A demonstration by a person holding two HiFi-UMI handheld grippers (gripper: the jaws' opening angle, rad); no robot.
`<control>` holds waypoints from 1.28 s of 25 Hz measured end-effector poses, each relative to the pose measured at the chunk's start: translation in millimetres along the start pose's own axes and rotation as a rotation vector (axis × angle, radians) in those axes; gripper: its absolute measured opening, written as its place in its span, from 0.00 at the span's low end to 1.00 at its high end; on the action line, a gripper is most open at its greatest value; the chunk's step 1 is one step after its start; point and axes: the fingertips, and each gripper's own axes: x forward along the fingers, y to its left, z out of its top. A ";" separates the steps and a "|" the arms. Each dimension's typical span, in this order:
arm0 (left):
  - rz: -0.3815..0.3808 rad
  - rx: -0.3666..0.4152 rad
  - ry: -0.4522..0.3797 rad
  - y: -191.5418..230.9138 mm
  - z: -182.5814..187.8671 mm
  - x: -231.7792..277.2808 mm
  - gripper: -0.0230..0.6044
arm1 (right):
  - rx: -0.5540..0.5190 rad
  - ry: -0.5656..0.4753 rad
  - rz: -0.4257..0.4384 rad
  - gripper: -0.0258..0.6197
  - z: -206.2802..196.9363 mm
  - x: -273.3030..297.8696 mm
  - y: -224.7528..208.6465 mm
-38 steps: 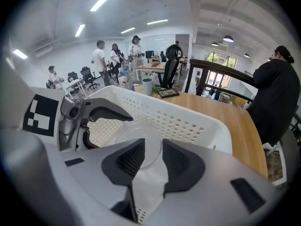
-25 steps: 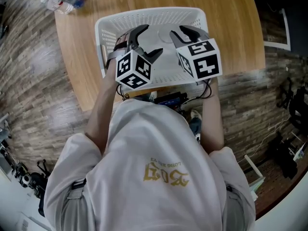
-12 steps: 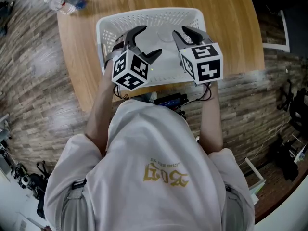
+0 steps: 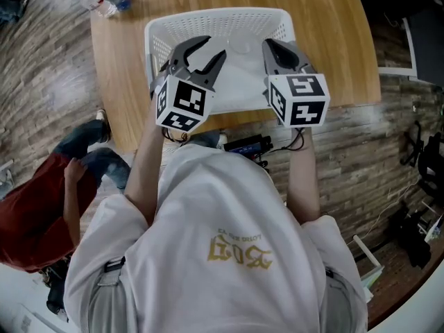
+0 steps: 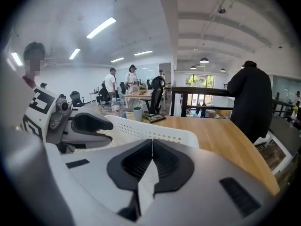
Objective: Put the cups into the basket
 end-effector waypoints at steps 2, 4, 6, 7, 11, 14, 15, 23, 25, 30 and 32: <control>0.082 0.005 -0.052 9.2 9.7 -12.6 0.12 | 0.010 -0.026 -0.006 0.06 -0.7 -9.6 2.3; 0.144 0.011 -0.092 15.4 18.4 -24.3 0.06 | 0.009 -0.045 -0.011 0.06 -2.6 -18.6 4.2; 0.171 -0.008 -0.129 18.8 26.3 -34.7 0.05 | -0.004 -0.064 -0.020 0.06 -2.0 -27.1 6.0; 0.173 -0.027 -0.148 19.2 30.4 -40.3 0.05 | -0.009 -0.075 -0.024 0.06 -0.8 -31.9 7.6; 0.163 -0.105 -0.196 15.4 41.9 -62.0 0.05 | -0.018 -0.134 -0.039 0.06 6.0 -52.3 14.0; 0.136 -0.178 -0.235 11.1 42.8 -76.7 0.05 | -0.021 -0.180 -0.044 0.06 8.0 -62.1 19.5; 0.135 -0.202 -0.253 10.2 42.1 -82.4 0.05 | -0.025 -0.199 -0.034 0.06 8.4 -65.8 23.9; 0.187 -0.248 -0.352 -4.3 46.7 -132.9 0.05 | -0.052 -0.367 -0.064 0.06 12.2 -114.0 50.9; 0.202 -0.250 -0.386 -8.7 49.4 -145.5 0.05 | -0.025 -0.401 -0.087 0.06 9.7 -126.9 52.9; 0.242 -0.270 -0.459 -15.9 51.4 -172.0 0.05 | 0.016 -0.458 -0.115 0.06 4.9 -153.3 61.8; 0.254 -0.308 -0.495 -16.3 50.5 -182.6 0.05 | 0.029 -0.474 -0.118 0.06 3.1 -161.7 65.0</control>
